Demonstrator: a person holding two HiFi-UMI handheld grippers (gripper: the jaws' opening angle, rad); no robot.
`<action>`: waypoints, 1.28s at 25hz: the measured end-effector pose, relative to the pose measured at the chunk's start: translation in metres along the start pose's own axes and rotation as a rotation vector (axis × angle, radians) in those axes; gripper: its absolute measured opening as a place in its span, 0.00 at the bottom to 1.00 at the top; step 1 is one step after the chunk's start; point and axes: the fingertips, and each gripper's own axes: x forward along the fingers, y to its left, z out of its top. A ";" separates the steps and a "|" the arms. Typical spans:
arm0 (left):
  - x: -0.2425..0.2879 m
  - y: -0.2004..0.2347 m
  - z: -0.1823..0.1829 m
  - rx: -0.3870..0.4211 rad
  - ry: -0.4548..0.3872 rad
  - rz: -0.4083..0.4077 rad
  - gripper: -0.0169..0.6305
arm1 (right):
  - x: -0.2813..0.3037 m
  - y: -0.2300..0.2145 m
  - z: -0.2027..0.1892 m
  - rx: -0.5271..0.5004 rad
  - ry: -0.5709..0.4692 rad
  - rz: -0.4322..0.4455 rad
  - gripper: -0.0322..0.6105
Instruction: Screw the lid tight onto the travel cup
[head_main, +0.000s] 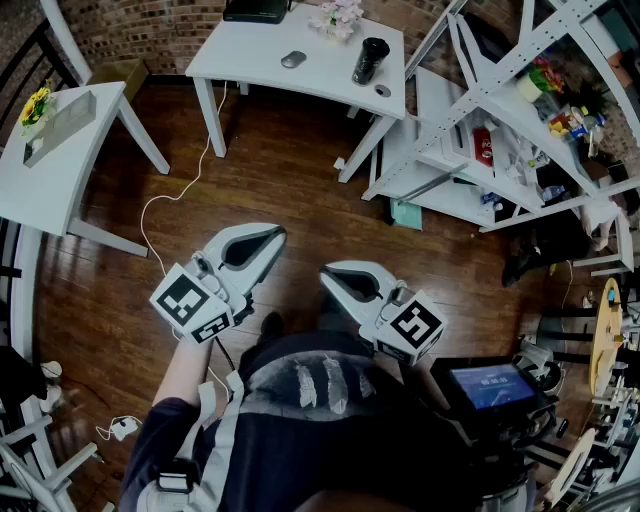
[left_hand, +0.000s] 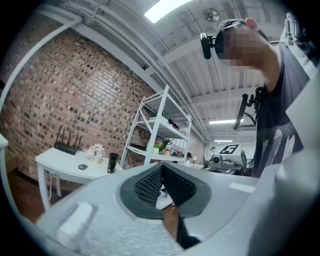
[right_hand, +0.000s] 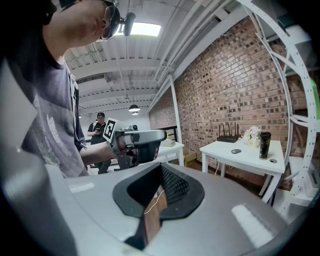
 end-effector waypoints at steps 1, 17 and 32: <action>0.005 0.002 -0.001 0.029 0.024 0.017 0.03 | -0.002 -0.008 -0.004 0.011 -0.005 -0.001 0.06; 0.191 -0.017 0.001 0.194 0.193 0.140 0.03 | -0.102 -0.185 -0.019 0.128 -0.125 0.152 0.06; 0.248 0.048 -0.009 0.242 0.240 0.162 0.03 | -0.080 -0.267 -0.017 0.085 -0.079 0.146 0.06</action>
